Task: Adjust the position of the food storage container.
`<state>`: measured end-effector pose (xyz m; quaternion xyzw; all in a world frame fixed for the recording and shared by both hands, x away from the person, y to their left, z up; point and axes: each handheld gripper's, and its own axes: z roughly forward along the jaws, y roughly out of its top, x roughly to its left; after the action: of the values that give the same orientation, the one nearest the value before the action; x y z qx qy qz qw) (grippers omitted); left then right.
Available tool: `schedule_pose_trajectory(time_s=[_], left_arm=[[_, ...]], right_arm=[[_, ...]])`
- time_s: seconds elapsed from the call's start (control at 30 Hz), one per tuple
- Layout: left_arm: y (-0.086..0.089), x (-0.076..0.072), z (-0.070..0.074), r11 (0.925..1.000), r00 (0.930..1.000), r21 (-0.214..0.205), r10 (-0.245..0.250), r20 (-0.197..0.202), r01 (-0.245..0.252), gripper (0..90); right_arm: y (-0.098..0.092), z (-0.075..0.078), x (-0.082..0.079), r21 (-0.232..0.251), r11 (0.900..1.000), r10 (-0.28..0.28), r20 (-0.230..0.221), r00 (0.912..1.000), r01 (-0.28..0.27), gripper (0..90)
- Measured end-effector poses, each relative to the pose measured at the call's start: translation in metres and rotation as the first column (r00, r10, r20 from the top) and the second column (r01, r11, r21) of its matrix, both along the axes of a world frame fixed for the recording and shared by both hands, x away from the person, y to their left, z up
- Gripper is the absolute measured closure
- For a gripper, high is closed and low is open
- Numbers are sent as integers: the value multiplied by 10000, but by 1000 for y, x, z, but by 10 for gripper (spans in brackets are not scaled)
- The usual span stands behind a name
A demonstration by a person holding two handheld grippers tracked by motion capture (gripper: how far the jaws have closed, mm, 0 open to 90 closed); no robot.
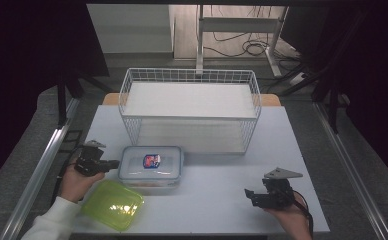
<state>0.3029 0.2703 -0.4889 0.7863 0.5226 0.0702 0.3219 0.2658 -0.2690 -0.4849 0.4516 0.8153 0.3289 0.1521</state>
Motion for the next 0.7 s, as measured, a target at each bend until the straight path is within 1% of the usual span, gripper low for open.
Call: schedule_pose_trajectory(time_s=[0.07, 0.13, 0.23, 0.27, 0.33, 0.37, 0.4, 0.47, 0.5, 0.53, 0.6, 0.7], left_arm=[[-5, 1, 0, 9999, 9999, -65, -134, -11, 134, 900], [-9, 2, -1, 9992, 9997, -311, -240, -44, 238, 900], [-15, 3, -2, 9985, 9995, -447, -323, -62, 320, 900], [-15, 3, -2, 9984, 9994, -440, -343, -38, 341, 900], [-19, 3, 0, 9991, 9993, -232, -363, -12, 363, 900], [-19, 3, 0, 9991, 9993, -232, -363, -12, 363, 900], [-25, 4, 1, 9992, 9993, -99, -384, 26, 384, 900], [-30, 5, 1, 9986, 9986, -53, -529, -2, 529, 900], [-30, 5, 1, 9986, 9986, -53, -529, -2, 529, 900], [-37, 6, 2, 9981, 9982, -138, -600, -20, 600, 900], [-40, 7, 2, 9970, 9970, -14, -773, -20, 773, 900], [-43, 8, 4, 9968, 9968, 81, -796, 7, 796, 900]], right_arm=[[0, 0, 0, -7, 10000, 14, 14, 10000, -14, 235], [0, 0, 0, 1, 10000, 26, 18, 10000, -26, 235], [-1, 0, 0, 2, 10000, 18, 21, 10000, -18, 234], [-1, 0, 0, 2, 10000, 22, 25, 10000, -22, 234], [-1, 0, 0, 0, 10000, 17, 28, 10000, -17, 235], [-1, 0, 0, 0, 10000, 17, 28, 10000, -17, 235], [-1, 0, 0, 6, 10000, 18, 23, 10000, -18, 234], [0, 0, 0, 3, 10000, 25, 28, 10000, -25, 234], [0, 0, 0, 3, 10000, 25, 28, 10000, -25, 234], [0, 1, 0, -3, 10000, 45, 41, 10000, -45, 234], [0, 1, -1, -5, 10000, 29, 27, 10000, -29, 234], [-1, 1, -1, 14, 10000, 18, 42, 10000, -18, 234]])
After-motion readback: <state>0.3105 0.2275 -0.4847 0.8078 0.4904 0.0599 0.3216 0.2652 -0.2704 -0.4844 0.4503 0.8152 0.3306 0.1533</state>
